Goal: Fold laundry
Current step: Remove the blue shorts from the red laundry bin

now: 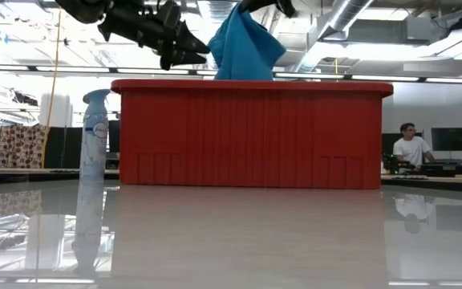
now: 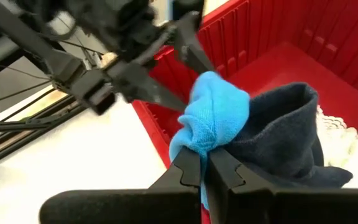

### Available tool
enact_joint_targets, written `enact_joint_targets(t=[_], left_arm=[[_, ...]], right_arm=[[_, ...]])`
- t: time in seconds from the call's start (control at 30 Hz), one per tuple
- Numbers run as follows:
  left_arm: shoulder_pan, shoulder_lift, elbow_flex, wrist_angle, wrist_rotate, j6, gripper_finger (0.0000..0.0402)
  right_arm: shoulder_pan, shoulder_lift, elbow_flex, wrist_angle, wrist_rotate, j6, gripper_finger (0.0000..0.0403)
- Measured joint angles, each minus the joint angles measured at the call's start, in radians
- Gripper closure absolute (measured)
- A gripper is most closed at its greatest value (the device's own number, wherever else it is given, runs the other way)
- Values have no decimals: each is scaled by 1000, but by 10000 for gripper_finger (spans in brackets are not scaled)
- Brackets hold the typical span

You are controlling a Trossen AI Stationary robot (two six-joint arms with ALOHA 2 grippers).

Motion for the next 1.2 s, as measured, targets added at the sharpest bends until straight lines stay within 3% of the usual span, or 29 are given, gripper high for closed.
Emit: enact_joint_targets(t=[0.1,0.27,0.4,0.63,0.8,1.0,1.2], left_arm=[[9,17,0,84,93,-32,182],[13,17,0,142,122,-26,182],[29,24,1,165,251,-36,182],[31,69,1,187,258,-67,195],[28,78,1,228,250,-70,256],[31,78,1,235,253,-91,375],[33,49,1,235,256,-194,397]], right_arm=[[3,0,0,0,-2,0,377],[2,0,0,-1,-6,0,377],[3,0,0,-1,-14,-1,377],[2,0,0,-1,-25,-4,376],[2,0,0,-8,-25,-16,376],[-4,0,0,-29,-24,-20,373],[-43,0,0,-28,-8,-54,347]])
